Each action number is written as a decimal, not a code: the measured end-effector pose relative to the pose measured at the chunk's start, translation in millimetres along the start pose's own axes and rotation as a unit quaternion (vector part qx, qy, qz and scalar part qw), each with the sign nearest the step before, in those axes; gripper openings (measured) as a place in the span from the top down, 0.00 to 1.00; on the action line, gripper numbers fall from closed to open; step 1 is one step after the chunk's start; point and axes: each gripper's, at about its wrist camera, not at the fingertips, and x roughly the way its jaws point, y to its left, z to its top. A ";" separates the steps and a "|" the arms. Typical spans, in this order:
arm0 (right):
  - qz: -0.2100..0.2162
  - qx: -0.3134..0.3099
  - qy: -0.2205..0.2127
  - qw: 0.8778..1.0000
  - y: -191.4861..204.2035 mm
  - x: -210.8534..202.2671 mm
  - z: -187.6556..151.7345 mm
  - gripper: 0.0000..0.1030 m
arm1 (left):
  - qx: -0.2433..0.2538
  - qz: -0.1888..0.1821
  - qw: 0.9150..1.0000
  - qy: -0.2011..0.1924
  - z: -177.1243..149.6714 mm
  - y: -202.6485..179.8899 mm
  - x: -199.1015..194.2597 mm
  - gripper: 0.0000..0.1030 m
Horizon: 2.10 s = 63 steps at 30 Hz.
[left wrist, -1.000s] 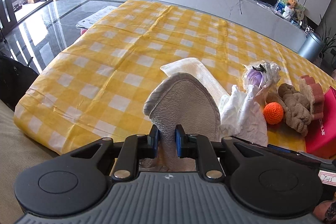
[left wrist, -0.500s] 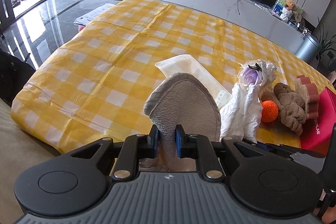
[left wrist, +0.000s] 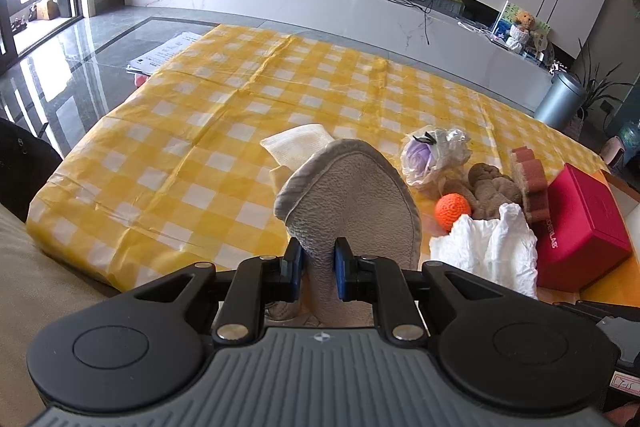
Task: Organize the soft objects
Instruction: 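Grasp the white crumpled tissue with the right gripper while the left holds the pad, then lift the white tissue up with the right gripper, then carry both items into the orange box while the left gripper releases the pad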
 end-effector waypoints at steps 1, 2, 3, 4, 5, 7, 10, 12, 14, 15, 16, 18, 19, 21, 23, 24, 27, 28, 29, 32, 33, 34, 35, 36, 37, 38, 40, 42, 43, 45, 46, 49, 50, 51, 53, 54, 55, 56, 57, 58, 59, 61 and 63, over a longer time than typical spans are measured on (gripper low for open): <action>-0.017 -0.012 0.000 1.000 -5.9 -5.0 -5.7 0.94 | 0.003 -0.005 1.000 0.000 -1.8 -4.4 -0.6 0.82; -0.030 -0.019 0.002 0.999 -11.8 -7.6 -10.7 0.93 | 0.007 -0.009 1.000 0.001 -4.2 -9.6 -0.1 0.82; -0.039 -0.019 0.002 0.999 -18.9 -9.6 -16.5 0.93 | 0.009 -0.013 1.000 0.003 -6.2 -14.4 1.1 0.82; -0.043 -0.018 0.004 0.999 -27.3 -9.1 -22.7 0.93 | 0.013 -0.017 1.000 0.007 -8.0 -19.3 3.4 0.82; -0.042 -0.015 0.007 0.999 -33.1 -7.6 -27.3 0.93 | 0.017 -0.023 1.000 0.011 -10.1 -25.0 6.6 0.82; -0.025 0.008 0.018 1.000 -44.5 0.1 -33.3 0.91 | 0.028 -0.028 0.999 0.020 -14.3 -35.8 14.0 0.82; -0.012 0.046 0.031 0.998 -48.6 6.0 -32.7 0.70 | 0.040 -0.028 0.998 0.029 -19.7 -45.5 23.8 0.82; -0.018 0.063 0.022 0.998 -48.9 2.4 -28.9 0.37 | 0.038 -0.032 0.998 0.034 -24.9 -45.8 27.7 0.82; -0.003 0.084 0.003 0.996 -50.4 -3.8 -27.4 0.12 | 0.038 -0.029 0.998 0.040 -29.4 -44.7 31.7 0.82; 0.010 0.098 -0.002 0.995 -52.2 -4.8 -25.7 0.09 | 0.036 -0.027 0.998 0.043 -31.7 -43.6 33.8 0.82; 0.027 0.116 -0.005 0.993 -53.8 -4.1 -23.7 0.05 | 0.032 -0.026 0.998 0.045 -33.5 -41.6 36.0 0.82; 0.055 0.160 0.001 0.986 -57.4 1.9 -20.6 0.02 | 0.023 -0.028 0.998 0.046 -35.0 -37.6 38.2 0.82; 0.069 0.189 0.009 0.980 -59.9 7.5 -19.2 0.03 | 0.018 -0.029 0.998 0.045 -35.1 -35.2 39.2 0.82; 0.097 0.245 0.031 0.964 -62.2 18.9 -19.5 0.03 | 0.011 -0.027 0.999 0.044 -34.7 -32.7 40.6 0.82; 0.123 0.294 0.043 0.947 -60.9 27.3 -20.9 0.03 | 0.014 -0.027 0.998 0.051 -34.1 -33.6 43.7 0.82; 0.129 0.305 0.045 0.942 -59.0 30.1 -20.2 0.03 | 0.018 -0.025 0.998 0.059 -33.7 -35.1 46.7 0.82; 0.113 0.289 0.042 0.950 -42.9 36.1 -10.2 0.02 | 0.022 -0.012 0.998 0.065 -34.3 -37.6 51.2 0.82; 0.103 0.270 0.039 0.957 -35.4 37.3 -7.0 0.03 | 0.019 -0.006 0.998 0.063 -34.5 -37.0 51.5 0.82; 0.092 0.252 0.039 0.963 -27.5 39.7 -3.7 0.03 | 0.016 -0.001 0.998 0.063 -34.5 -36.0 51.8 0.82; 0.063 0.212 0.036 0.975 -9.5 49.0 -0.4 0.02 | 0.011 0.010 0.998 0.066 -34.6 -32.7 55.3 0.82; 0.055 0.200 0.035 0.978 -4.1 51.5 -0.2 0.02 | 0.009 0.011 0.998 0.068 -35.0 -31.7 56.4 0.82; 0.048 0.186 0.034 0.981 1.3 53.7 -0.2 0.02 | 0.006 0.012 0.997 0.070 -34.6 -31.1 58.1 0.82; 0.040 0.170 0.031 0.984 7.5 55.7 -0.8 0.02 | 0.003 0.012 0.997 0.072 -34.8 -30.1 59.3 0.82; 0.035 0.158 0.028 0.986 11.4 56.2 -1.3 0.03 | 0.000 0.013 0.997 0.074 -35.1 -29.2 60.3 0.82; 0.029 0.145 0.024 0.989 14.8 58.6 -1.8 0.03 | -0.002 0.014 0.997 0.076 -35.1 -28.5 61.3 0.82; 0.024 0.134 0.022 0.991 17.8 59.6 -2.7 0.05 | -0.003 0.013 0.997 0.078 -35.1 -28.0 62.3 0.82; 0.004 0.103 0.013 0.995 25.2 59.3 -4.7 0.14 | -0.005 0.013 0.997 0.081 -35.5 -27.8 63.5 0.82; 0.006 0.086 0.003 0.996 28.6 58.5 -6.5 0.23 | -0.004 0.014 0.997 0.081 -36.3 -28.4 63.7 0.82; 0.009 0.078 0.000 0.997 29.9 58.8 -6.0 0.32 | -0.002 0.014 0.997 0.082 -36.7 -28.6 63.9 0.82; 0.025 0.064 -0.006 0.998 30.5 56.9 -6.2 0.48 | 0.000 0.011 0.997 0.078 -37.2 -29.1 63.8 0.82; 0.033 0.060 -0.009 0.998 28.1 56.3 -5.8 0.58 | 0.001 0.010 0.997 0.077 -37.3 -29.2 63.5 0.82; 0.045 0.049 -0.016 0.998 31.4 52.0 -6.7 0.77 | 0.001 0.010 0.997 0.070 -37.6 -29.2 61.4 0.82; 0.044 0.047 -0.018 0.998 31.4 50.1 -6.8 0.80 | 0.003 0.011 0.998 0.067 -38.0 -29.9 60.3 0.82; 0.045 0.046 -0.020 0.998 30.6 47.6 -7.6 0.81 | 0.007 0.014 0.998 0.064 -38.4 -31.4 58.8 0.82; 0.048 0.053 -0.024 0.997 26.3 40.5 -10.4 0.81 | 0.015 0.019 0.998 0.054 -38.6 -35.5 54.5 0.82; 0.047 0.055 -0.027 0.997 24.2 36.7 -11.1 0.81 | 0.019 0.022 0.998 0.047 -38.9 -37.3 51.4 0.82; 0.046 0.056 -0.032 0.997 21.5 28.0 -13.3 0.81 | 0.021 0.024 0.999 0.039 -39.2 -39.3 47.0 0.82; 0.044 0.057 -0.037 0.997 18.8 20.8 -14.4 0.81 | 0.025 0.024 0.999 0.030 -39.0 -41.2 42.0 0.82; 0.043 0.058 -0.043 0.996 16.6 14.4 -14.3 0.81 | 0.026 0.025 0.999 0.024 -39.0 -42.7 37.5 0.82; 0.043 0.059 -0.052 0.996 14.2 7.1 -13.8 0.81 | 0.025 0.024 0.999 0.018 -38.5 -44.2 31.7 0.82; 0.044 0.060 -0.061 0.995 11.4 -1.5 -13.4 0.81 | 0.023 0.021 0.999 0.014 -38.3 -45.4 25.9 0.82; 0.045 0.057 -0.082 0.994 6.4 -20.7 -12.3 0.81 | 0.024 0.014 1.000 0.003 -37.9 -49.9 12.7 0.82; 0.044 0.052 -0.104 0.992 -0.6 -38.8 -12.2 0.81 | 0.032 0.006 0.999 -0.014 -36.5 -59.6 -3.8 0.82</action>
